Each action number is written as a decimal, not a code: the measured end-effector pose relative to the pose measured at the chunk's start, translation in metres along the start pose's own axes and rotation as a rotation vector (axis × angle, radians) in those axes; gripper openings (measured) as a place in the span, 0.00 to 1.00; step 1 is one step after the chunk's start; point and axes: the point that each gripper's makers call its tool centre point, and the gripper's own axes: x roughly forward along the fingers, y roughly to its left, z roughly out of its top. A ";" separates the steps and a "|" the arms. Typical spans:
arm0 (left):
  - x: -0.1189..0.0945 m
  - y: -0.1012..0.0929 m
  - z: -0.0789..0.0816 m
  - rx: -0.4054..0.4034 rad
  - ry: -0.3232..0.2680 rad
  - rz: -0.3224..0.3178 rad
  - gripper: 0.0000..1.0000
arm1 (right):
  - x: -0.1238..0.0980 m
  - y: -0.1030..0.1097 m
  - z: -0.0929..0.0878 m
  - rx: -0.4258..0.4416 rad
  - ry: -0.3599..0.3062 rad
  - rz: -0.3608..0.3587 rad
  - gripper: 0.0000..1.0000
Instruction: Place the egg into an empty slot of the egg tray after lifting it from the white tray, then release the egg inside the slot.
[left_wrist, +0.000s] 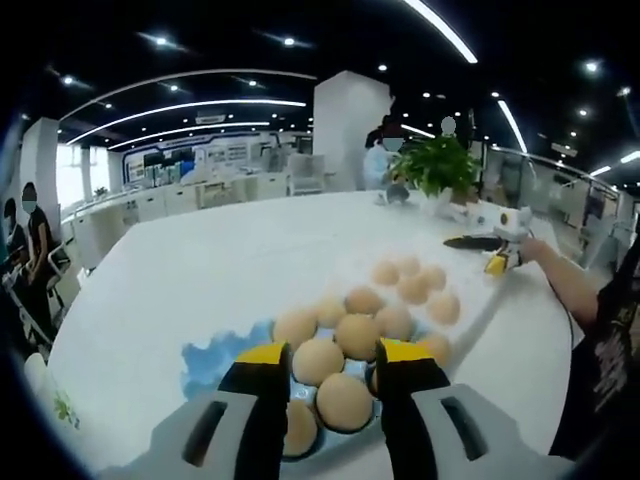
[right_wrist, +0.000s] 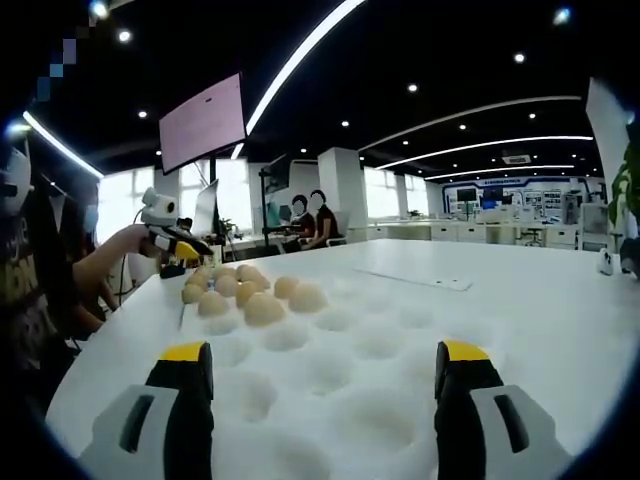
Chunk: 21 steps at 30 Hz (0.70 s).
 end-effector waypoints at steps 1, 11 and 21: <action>0.001 -0.002 0.002 0.007 0.000 -0.005 0.34 | 0.000 0.000 0.000 0.000 0.000 0.000 0.96; 0.011 -0.024 0.010 0.047 0.018 -0.050 0.41 | 0.000 0.000 0.000 0.000 -0.001 0.000 0.96; 0.021 -0.041 0.016 0.065 0.027 -0.084 0.41 | 0.001 -0.001 -0.001 -0.001 0.002 -0.001 0.96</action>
